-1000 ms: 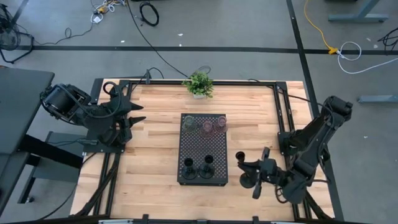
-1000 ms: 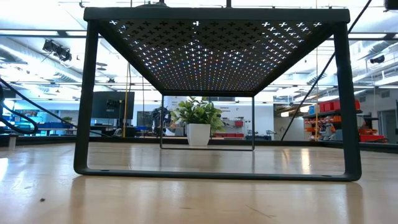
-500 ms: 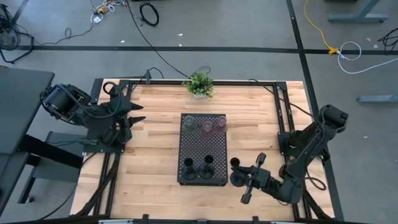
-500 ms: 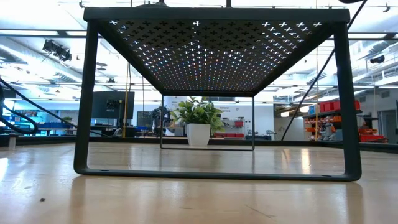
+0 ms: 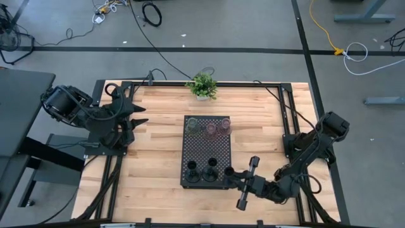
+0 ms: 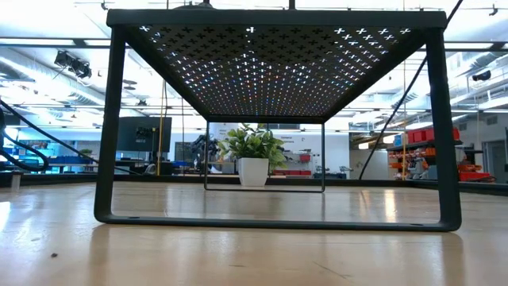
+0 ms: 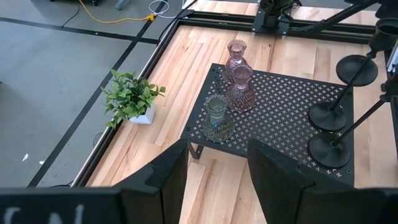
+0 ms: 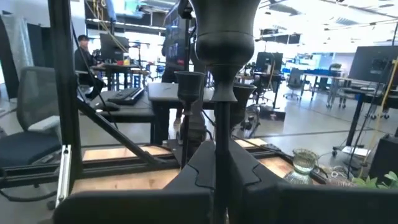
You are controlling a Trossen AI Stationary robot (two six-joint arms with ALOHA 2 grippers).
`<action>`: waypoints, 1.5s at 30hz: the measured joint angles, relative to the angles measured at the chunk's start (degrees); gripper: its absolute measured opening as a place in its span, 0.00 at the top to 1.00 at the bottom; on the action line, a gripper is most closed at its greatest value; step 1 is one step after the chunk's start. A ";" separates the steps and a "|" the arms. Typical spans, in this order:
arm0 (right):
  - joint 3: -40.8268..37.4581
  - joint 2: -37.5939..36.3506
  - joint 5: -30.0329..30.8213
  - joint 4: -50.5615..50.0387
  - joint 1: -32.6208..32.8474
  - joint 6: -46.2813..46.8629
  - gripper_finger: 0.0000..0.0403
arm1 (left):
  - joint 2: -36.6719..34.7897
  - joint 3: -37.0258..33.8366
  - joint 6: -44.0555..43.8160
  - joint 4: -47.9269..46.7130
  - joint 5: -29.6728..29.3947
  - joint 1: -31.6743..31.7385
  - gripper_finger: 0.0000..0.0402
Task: Pick & Place candle stick holders
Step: Align the black candle holder with the black candle holders on the shelf
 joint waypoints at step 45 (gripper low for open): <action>-11.42 3.41 -12.70 18.43 -5.87 2.20 1.00 | 0.00 0.00 -0.12 0.02 -0.20 0.00 0.58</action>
